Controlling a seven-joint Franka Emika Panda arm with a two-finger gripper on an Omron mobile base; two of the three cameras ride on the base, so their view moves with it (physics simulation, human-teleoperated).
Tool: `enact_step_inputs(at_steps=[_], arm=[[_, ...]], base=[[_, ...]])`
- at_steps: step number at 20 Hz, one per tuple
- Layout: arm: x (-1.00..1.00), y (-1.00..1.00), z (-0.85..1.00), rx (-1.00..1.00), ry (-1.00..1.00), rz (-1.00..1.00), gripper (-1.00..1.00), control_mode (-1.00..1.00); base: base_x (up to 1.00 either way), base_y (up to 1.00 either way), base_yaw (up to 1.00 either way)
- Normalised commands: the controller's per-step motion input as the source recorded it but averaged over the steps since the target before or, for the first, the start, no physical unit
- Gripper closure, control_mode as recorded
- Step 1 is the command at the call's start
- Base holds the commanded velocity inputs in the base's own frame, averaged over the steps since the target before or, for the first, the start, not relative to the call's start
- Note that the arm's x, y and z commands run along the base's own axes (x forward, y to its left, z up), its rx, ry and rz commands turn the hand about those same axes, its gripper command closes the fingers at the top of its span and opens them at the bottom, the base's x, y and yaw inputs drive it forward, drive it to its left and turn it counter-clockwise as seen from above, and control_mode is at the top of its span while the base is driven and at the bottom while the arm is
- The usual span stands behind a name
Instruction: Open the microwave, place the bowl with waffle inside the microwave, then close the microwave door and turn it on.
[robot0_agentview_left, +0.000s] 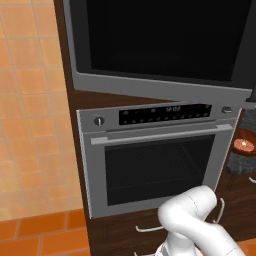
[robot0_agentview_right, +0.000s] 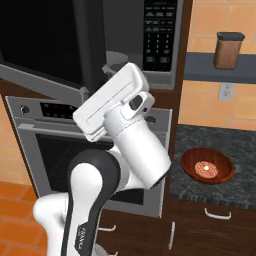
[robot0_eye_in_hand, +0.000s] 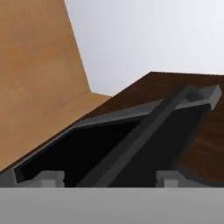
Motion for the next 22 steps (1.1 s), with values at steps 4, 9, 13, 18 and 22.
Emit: enact_step_inputs(at_steps=[4, 9, 13, 18, 22], arm=[[-1.0, -1.0, 0.0, -0.21, -0.31, 0.0, -1.0, -1.0], [-0.49, -0.58, -0.04, -0.31, -0.22, -0.01, -1.0, -1.0], [0.97, 0.22, -0.44, -0.32, -0.07, -0.26, -1.0, -1.0], [1.0, 0.08, -0.3, -0.15, 0.0, -0.12, -1.0, -1.0], [1.0, 0.0, -0.23, -0.15, 0.0, -0.13, -1.0, -1.0]], base=[[0.0, 0.0, 0.0], [0.0, 0.0, 0.0], [0.0, 0.0, 0.0], [0.0, 0.0, 0.0], [0.0, 0.0, 0.0]])
